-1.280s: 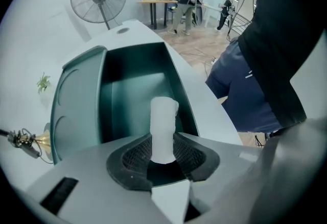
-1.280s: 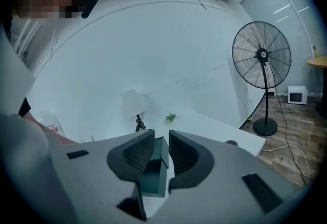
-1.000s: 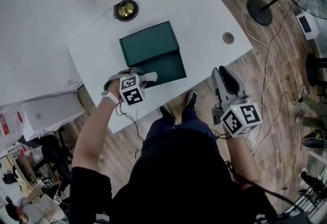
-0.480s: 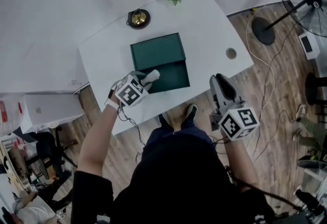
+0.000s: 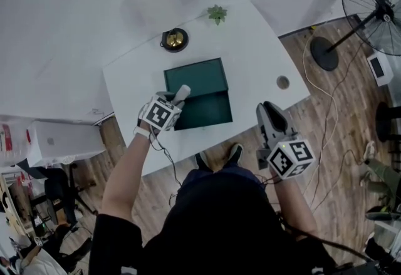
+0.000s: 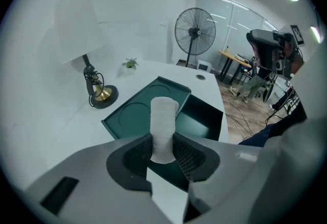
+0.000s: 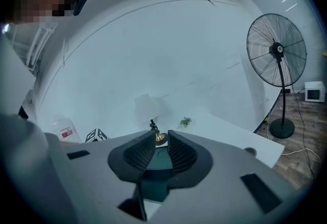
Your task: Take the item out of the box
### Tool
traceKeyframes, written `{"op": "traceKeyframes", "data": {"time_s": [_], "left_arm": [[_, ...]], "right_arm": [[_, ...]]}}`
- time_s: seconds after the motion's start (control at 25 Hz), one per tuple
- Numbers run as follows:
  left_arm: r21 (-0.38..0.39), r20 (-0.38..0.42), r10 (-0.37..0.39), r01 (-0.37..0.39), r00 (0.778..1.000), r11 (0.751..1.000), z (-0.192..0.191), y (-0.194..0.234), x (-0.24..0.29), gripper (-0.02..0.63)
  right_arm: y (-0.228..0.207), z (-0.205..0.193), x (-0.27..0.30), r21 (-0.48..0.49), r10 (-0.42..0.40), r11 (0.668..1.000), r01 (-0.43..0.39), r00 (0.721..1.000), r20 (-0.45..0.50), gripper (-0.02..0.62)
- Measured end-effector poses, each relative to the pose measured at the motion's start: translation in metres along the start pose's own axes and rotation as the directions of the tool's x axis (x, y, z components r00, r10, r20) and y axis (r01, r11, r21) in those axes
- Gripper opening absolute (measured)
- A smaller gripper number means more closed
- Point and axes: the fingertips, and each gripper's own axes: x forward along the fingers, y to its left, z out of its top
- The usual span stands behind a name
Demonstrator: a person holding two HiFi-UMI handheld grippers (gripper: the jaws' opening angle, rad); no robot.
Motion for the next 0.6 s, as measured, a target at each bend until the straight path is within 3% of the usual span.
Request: {"op": "traceKeyframes", "data": {"time_s": [0.2, 0.6], "left_arm": [[-0.003, 0.034, 0.100, -0.100, 0.994, 0.995, 0.029, 0.037, 0.006, 0.126], [0.061, -0.030, 0.116, -0.114, 0.993, 0.992, 0.065, 0.068, 0.046, 0.126]], "right_arm": [[-0.005, 0.006, 0.007, -0.005, 0.005, 1.000, -0.005, 1.000, 0.003, 0.075], [-0.023, 0.010, 0.007, 0.033, -0.027, 0.999, 0.026, 1.000, 0.004, 0.067]]}}
